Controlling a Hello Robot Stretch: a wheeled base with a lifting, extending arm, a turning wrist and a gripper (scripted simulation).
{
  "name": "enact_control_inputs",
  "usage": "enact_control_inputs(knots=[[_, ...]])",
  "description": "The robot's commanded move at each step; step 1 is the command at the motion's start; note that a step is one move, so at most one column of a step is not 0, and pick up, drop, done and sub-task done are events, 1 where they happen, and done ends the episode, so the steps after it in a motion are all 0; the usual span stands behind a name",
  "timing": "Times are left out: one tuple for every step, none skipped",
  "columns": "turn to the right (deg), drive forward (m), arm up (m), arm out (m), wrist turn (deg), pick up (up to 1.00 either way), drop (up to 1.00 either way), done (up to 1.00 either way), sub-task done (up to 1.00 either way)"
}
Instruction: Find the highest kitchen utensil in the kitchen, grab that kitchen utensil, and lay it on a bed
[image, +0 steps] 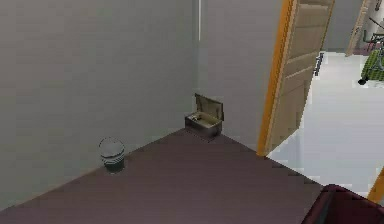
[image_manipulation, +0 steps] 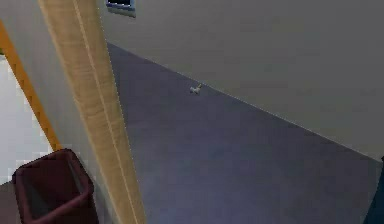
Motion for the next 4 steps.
enact_control_inputs(knots=[[9.0, 0.00, 0.00, 0.00, 0.0, 0.00, 0.00, 0.00, 0.00], [0.0, 0.90, 0.00, 0.00, 0.0, 0.00, 0.00, 0.00, 0.00], [33.0, 0.00, 0.00, 0.00, 0.0, 0.00, 0.00, 0.00, 0.00], [0.0, 0.05, 0.00, 0.00, 0.0, 0.00, 0.00, 0.00, 0.00]])
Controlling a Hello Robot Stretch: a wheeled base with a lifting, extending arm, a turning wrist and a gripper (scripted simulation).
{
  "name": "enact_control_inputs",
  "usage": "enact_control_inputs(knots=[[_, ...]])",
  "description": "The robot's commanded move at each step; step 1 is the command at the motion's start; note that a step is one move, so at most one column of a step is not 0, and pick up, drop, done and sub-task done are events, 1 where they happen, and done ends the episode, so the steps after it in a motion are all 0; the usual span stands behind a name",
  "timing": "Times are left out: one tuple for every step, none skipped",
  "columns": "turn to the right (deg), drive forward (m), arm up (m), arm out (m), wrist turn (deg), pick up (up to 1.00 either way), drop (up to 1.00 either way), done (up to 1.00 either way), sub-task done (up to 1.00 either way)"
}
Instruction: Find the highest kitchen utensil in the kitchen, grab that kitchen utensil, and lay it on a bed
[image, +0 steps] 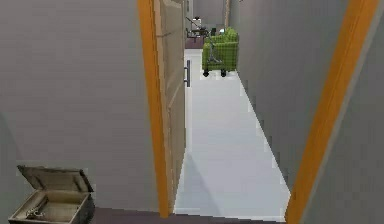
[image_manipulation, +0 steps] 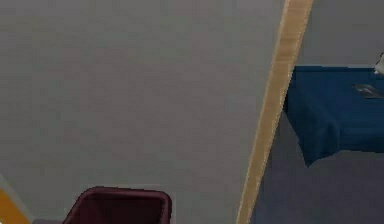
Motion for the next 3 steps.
enact_control_inputs(knots=[[-12.0, 0.00, 0.00, 0.00, 0.0, 0.00, 0.00, 0.00, 0.00], [0.0, 0.60, 0.00, 0.00, 0.0, 0.00, 0.00, 0.00, 0.00], [45.0, 0.00, 0.00, 0.00, 0.0, 0.00, 0.00, 0.00, 0.00]])
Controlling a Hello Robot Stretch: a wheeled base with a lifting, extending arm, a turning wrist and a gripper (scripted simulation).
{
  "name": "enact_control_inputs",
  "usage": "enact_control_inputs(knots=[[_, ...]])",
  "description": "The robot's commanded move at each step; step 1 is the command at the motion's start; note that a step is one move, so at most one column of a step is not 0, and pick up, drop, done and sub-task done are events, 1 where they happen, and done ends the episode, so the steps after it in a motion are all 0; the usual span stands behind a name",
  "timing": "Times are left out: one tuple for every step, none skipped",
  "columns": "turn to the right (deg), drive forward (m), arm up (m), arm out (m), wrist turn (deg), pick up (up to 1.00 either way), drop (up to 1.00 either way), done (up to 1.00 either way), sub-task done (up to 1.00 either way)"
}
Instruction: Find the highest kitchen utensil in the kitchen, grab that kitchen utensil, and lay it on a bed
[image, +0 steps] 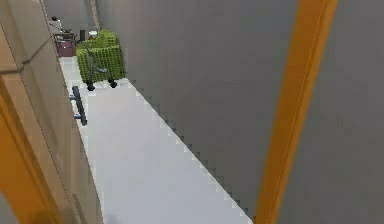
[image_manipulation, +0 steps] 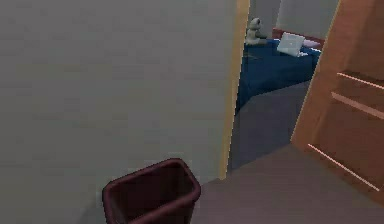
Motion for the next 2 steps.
enact_control_inputs(knots=[[12.0, 0.00, 0.00, 0.00, 0.0, 0.00, 0.00, 0.00, 0.00], [0.0, 0.60, 0.00, 0.00, 0.0, 0.00, 0.00, 0.00, 0.00]])
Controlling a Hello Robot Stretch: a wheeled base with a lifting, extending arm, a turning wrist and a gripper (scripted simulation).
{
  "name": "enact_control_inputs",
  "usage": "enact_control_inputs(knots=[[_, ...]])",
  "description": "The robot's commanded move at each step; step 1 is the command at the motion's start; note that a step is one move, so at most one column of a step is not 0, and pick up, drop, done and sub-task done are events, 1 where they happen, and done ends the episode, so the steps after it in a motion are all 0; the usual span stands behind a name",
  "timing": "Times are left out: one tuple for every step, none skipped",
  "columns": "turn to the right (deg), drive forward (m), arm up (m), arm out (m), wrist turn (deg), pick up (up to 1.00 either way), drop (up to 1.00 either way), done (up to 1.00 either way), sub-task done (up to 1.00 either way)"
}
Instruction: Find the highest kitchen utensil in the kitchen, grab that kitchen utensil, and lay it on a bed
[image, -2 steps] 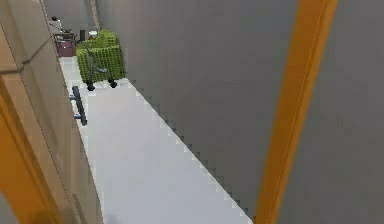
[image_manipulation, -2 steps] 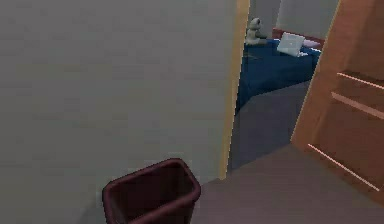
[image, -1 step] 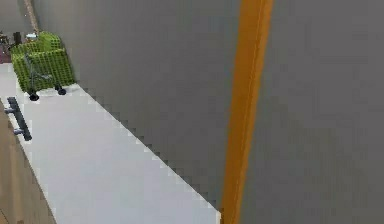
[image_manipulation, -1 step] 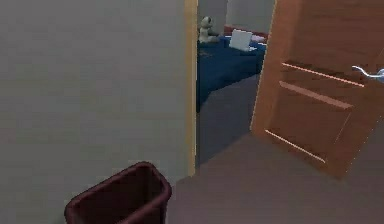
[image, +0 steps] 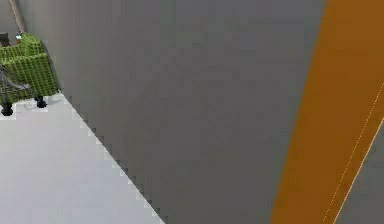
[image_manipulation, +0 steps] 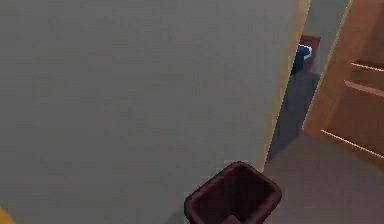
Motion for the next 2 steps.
enact_control_inputs(knots=[[-39.0, 0.00, 0.00, 0.00, 0.0, 0.00, 0.00, 0.00, 0.00], [0.0, 1.00, 0.00, 0.00, 0.0, 0.00, 0.00, 0.00, 0.00]])
